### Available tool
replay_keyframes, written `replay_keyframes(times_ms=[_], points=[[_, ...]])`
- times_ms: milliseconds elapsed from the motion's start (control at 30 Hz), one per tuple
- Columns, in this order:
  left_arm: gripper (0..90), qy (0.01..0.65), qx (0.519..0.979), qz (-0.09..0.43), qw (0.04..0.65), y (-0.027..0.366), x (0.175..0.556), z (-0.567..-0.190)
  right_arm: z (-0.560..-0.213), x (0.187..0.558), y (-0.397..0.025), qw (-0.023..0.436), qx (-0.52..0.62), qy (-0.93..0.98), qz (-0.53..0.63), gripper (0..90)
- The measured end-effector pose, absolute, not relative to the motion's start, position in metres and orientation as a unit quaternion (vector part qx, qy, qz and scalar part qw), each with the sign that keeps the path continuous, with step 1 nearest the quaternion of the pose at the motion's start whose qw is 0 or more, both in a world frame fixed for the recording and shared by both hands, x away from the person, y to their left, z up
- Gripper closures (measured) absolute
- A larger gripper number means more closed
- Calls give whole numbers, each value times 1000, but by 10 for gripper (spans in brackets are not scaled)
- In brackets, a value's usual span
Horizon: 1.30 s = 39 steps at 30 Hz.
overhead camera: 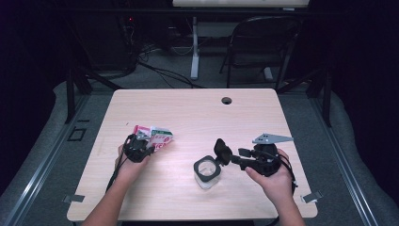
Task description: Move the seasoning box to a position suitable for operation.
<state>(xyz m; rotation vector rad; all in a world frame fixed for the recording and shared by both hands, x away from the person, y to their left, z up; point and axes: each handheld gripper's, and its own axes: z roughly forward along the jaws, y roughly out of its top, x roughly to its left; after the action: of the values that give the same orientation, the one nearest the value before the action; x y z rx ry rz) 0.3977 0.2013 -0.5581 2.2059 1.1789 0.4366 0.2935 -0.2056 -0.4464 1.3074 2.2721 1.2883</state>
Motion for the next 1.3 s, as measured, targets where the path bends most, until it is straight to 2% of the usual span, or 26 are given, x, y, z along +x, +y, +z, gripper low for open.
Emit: replay_keyframes(times_ms=[800, 1300], points=[[900, 439, 848, 129, 268, 212, 396, -536, -445, 293, -209, 115, 445, 769, 444, 553], [900, 433, 851, 138, 262, 228, 395, -512, -448, 294, -208, 111, 447, 769, 444, 552]])
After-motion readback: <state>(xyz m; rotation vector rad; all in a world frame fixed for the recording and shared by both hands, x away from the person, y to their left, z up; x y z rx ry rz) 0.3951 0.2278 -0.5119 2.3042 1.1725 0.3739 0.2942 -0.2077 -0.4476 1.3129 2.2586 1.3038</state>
